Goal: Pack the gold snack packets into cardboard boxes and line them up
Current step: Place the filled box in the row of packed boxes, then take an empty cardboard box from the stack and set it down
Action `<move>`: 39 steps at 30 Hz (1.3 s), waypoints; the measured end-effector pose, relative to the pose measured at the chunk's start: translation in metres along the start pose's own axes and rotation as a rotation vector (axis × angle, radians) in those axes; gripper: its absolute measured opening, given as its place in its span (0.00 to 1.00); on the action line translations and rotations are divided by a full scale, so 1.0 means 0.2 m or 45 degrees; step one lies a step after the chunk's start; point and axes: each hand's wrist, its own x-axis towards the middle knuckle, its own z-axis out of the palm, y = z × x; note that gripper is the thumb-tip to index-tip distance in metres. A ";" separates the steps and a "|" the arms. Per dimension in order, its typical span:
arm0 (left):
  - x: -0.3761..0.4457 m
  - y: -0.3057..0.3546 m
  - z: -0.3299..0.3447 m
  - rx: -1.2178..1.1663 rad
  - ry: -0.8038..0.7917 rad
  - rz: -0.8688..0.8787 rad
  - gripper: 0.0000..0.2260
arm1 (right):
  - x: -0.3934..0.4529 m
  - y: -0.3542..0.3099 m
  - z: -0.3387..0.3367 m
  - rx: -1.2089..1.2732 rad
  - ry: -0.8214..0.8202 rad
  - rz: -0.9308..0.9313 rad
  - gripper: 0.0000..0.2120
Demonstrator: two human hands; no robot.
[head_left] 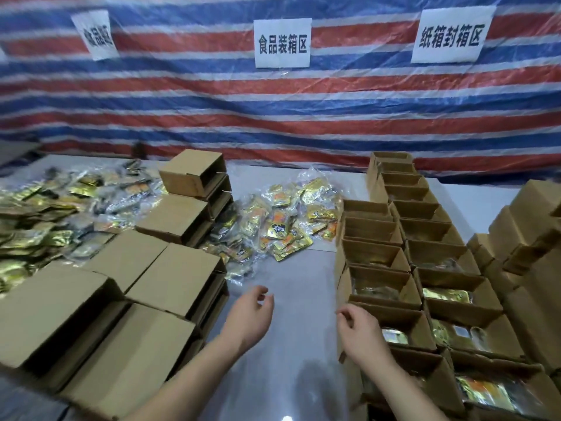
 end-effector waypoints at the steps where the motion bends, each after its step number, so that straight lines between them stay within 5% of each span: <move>1: 0.04 -0.03 -0.07 0.054 0.044 0.024 0.14 | 0.04 -0.04 0.03 0.003 -0.007 -0.018 0.06; 6: 0.17 -0.23 -0.38 0.366 0.144 0.100 0.11 | 0.19 -0.23 0.20 -0.084 -0.099 -0.046 0.07; 11: 0.27 -0.43 -0.70 0.682 0.459 0.210 0.15 | 0.29 -0.37 0.39 -0.039 -0.167 -0.051 0.09; 22: 0.19 -0.78 -1.13 1.104 0.342 -0.324 0.41 | 0.46 -0.81 0.75 0.028 -0.383 -0.257 0.08; 28: 0.07 -0.87 -1.13 1.091 0.304 -0.442 0.30 | 0.45 -0.90 0.81 0.042 -0.470 -0.374 0.07; 35: 0.05 -0.53 -1.23 0.920 0.547 -0.219 0.32 | 0.43 -0.97 0.65 0.185 -0.433 -0.356 0.05; 39: 0.16 -0.10 -1.10 0.901 0.465 0.133 0.25 | 0.41 -1.03 0.44 0.419 -0.317 -0.401 0.21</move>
